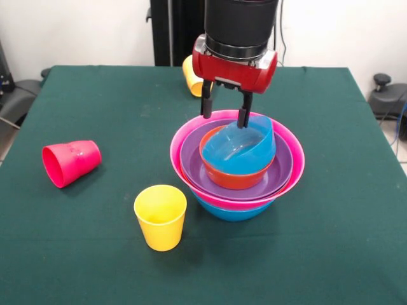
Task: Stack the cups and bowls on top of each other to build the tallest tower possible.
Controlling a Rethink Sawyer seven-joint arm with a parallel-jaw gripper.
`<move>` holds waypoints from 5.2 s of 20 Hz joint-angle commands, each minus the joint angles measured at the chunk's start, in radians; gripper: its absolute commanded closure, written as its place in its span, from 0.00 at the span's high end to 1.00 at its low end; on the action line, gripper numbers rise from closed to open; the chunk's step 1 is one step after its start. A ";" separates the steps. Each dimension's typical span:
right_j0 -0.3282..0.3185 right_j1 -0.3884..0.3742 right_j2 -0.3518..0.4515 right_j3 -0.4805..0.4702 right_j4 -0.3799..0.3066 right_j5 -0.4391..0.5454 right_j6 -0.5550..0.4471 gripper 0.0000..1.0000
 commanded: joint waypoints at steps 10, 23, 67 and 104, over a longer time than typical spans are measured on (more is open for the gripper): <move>0.099 0.035 -0.075 0.067 0.055 -0.036 0.169 1.00; 0.165 0.054 -0.131 0.054 0.137 -0.037 0.175 1.00; 0.170 0.183 -0.175 -0.032 0.178 -0.133 0.083 1.00; 0.139 -0.034 -0.136 0.067 0.247 -0.050 0.015 1.00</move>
